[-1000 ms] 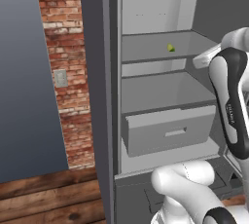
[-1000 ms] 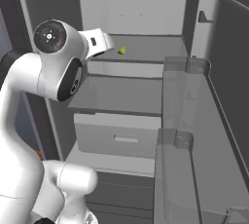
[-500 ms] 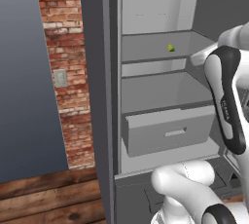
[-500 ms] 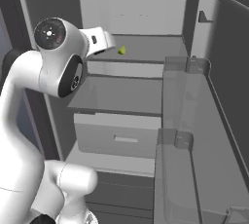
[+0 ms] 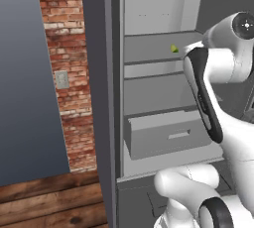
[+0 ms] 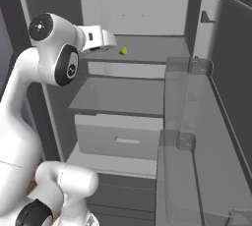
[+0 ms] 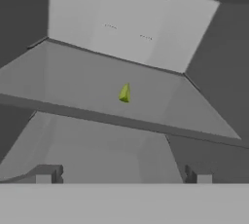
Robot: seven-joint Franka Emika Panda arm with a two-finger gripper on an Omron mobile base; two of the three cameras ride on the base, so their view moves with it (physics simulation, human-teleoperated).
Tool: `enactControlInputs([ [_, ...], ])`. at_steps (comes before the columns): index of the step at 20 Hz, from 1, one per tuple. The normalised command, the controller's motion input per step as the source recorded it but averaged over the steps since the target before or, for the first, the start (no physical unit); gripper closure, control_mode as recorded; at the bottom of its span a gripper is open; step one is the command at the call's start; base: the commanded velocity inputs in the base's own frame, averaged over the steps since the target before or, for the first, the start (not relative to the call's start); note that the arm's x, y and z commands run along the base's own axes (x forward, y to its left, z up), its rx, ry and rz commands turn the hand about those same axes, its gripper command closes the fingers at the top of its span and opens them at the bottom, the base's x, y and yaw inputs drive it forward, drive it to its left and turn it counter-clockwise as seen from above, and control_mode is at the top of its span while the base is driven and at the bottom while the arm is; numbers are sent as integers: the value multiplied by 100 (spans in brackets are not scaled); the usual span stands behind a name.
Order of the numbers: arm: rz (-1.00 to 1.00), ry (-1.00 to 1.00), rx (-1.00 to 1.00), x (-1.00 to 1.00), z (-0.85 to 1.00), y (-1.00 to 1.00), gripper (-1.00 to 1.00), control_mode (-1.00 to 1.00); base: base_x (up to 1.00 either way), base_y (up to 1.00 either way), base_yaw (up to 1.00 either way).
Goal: There is a bowl on the dining counter. Grab a lemon wedge from the fridge and place it in the bowl. Then get the liquor bottle and glass cup from the cabinet and place them next to the bowl.
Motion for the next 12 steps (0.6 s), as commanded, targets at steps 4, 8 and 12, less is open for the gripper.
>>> enactControlInputs([
  [4, -9, -4, 25, 36, -15, -2, -100, -100, 0, 0, 0],
  [8, -2, 0, 24, 26, -5, -2, -100, -100, 0, 0, 0],
  [12, 0, 0, 12, 26, -6, 0, -100, -100, 0, 0, 0],
])
